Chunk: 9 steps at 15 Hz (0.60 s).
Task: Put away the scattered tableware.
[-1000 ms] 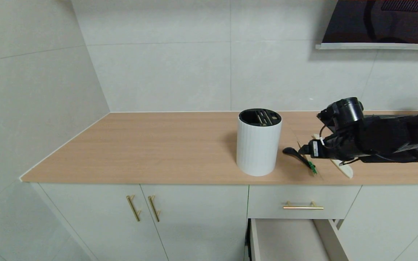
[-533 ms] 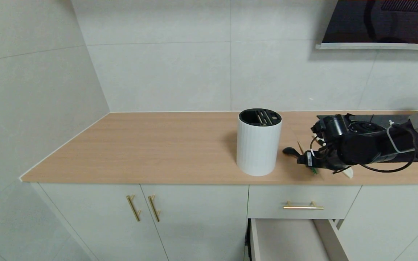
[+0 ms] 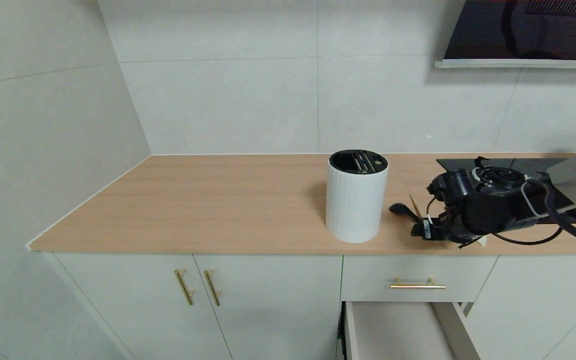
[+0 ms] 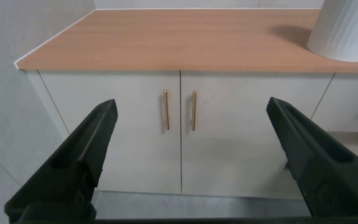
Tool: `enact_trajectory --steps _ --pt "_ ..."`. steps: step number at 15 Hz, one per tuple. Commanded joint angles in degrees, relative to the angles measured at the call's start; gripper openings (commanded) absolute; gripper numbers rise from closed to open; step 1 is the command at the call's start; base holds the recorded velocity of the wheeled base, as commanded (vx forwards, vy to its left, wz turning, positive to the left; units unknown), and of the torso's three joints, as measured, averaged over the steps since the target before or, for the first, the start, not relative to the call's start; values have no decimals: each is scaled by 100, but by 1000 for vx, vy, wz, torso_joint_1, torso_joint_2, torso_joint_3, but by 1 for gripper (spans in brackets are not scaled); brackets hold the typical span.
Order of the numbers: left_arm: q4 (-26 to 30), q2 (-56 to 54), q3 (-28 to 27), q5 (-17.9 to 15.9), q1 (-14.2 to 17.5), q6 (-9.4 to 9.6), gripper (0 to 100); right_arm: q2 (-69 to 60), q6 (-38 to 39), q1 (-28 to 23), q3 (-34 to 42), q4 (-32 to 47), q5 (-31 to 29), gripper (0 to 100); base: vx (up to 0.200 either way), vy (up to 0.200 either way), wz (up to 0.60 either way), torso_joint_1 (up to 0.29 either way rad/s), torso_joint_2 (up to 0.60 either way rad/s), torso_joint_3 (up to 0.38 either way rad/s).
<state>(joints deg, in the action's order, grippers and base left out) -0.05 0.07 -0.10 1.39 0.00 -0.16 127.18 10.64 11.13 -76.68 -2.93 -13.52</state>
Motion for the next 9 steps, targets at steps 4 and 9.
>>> enact_trajectory --steps 4,9 --pt "-4 1 1 2 0 -2 100 131 8 -23 -75 -103 -37 100 0 0 0 0 0 0" --pt "-4 1 1 2 0 -2 100 122 8 -67 -75 -103 -28 0 0 0 0 0 0 0"
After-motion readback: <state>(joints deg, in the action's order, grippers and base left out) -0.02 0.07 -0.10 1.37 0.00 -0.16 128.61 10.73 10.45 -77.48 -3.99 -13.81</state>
